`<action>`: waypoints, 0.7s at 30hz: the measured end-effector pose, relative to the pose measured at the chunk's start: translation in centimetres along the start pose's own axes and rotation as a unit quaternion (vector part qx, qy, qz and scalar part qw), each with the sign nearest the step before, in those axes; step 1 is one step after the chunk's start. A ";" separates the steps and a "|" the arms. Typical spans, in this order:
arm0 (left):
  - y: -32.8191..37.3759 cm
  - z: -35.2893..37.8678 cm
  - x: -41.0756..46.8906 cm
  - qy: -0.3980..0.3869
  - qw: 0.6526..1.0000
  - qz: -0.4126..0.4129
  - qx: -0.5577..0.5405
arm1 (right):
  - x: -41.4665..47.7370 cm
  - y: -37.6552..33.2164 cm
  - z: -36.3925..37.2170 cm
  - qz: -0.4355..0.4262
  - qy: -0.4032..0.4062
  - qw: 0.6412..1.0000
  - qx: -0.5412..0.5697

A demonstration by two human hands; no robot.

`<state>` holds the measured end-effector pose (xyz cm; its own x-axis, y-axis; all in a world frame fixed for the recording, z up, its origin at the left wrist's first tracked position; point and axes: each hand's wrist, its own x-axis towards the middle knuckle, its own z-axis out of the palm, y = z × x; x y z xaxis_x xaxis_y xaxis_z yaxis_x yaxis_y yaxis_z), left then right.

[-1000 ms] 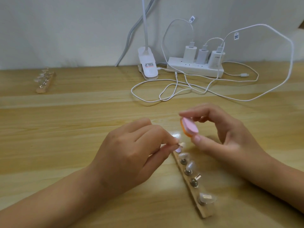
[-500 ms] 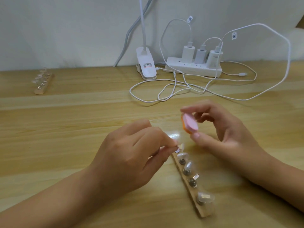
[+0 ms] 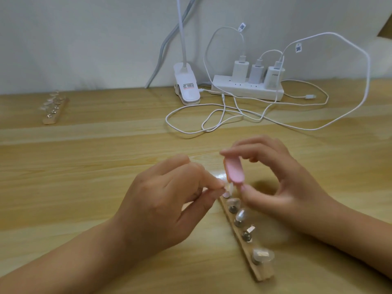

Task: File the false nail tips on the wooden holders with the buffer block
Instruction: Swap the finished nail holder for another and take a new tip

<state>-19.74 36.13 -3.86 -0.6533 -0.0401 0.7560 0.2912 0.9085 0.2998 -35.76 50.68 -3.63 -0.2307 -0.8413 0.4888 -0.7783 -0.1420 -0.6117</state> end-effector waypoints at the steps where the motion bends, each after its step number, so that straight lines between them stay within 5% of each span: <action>1: 0.0 0.0 0.0 -0.002 0.999 -0.025 -0.023 | 0.2 0.3 -0.1 0.027 0.013 1.000 0.000; 8: -0.2 0.5 0.1 -0.058 0.944 -0.271 -0.179 | 0.9 1.0 -0.5 0.124 0.059 0.987 0.081; 12: -0.4 0.7 0.2 -0.107 0.926 -0.312 -0.185 | 0.9 1.2 -0.5 0.137 0.049 0.985 0.097; 21: -0.3 1.1 0.7 -0.196 0.942 -0.254 -0.095 | 1.0 1.7 -0.2 0.141 0.042 0.980 0.133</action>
<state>-21.08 36.27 -4.06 -0.9389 -0.2600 0.2256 -0.0336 0.7214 0.6917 -37.38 49.73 -4.05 -0.4704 -0.8228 0.3189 -0.4992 -0.0499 -0.8651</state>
